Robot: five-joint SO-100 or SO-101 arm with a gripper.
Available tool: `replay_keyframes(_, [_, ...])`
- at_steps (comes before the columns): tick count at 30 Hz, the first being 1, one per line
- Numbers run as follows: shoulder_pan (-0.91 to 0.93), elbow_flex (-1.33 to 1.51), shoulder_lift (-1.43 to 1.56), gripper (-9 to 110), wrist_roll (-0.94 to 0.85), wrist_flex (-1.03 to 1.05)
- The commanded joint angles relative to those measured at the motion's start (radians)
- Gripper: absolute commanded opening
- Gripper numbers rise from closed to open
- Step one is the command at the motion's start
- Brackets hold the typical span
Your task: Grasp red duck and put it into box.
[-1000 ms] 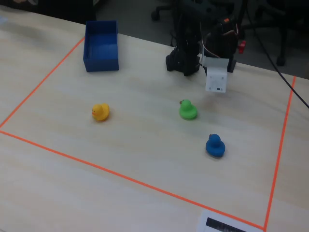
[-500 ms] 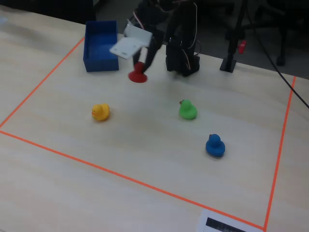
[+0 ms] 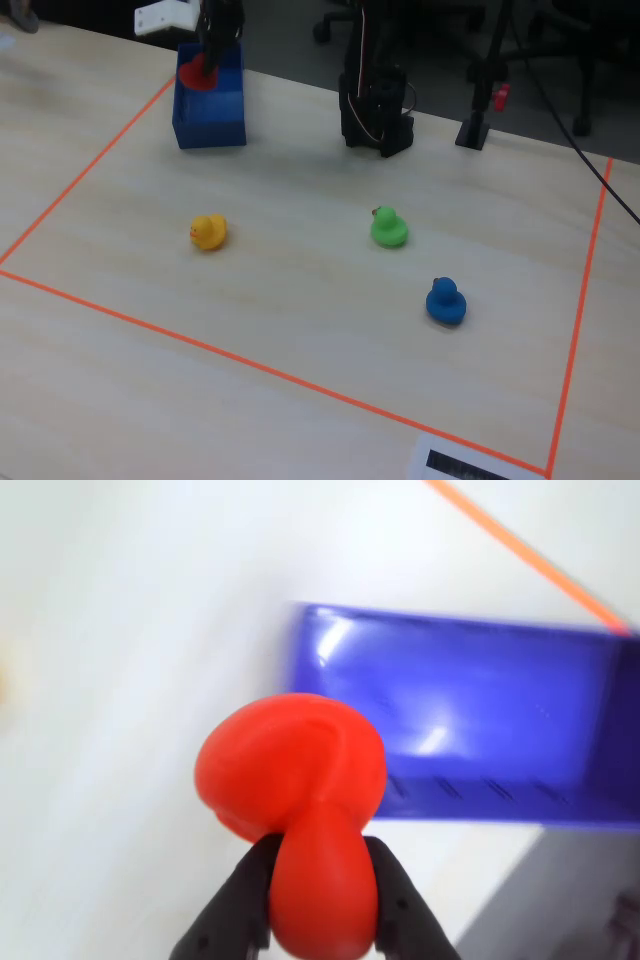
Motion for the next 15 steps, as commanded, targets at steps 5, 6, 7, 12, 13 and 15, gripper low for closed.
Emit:
replay_keyframes(5, [0.132,0.035,-0.058,0,-0.02,-0.037])
replay_keyframes(6, [0.137,0.097,-0.066,0,-0.021,-0.087])
replay_keyframes(7, [0.14,0.144,-0.077,0,-0.021,-0.132])
replay_keyframes(12, [0.141,0.15,-0.16,0,-0.011,-0.178])
replay_keyframes(13, [0.141,0.144,-0.175,0,-0.011,-0.186])
replay_keyframes(15, [0.144,0.143,-0.199,0,-0.011,-0.198])
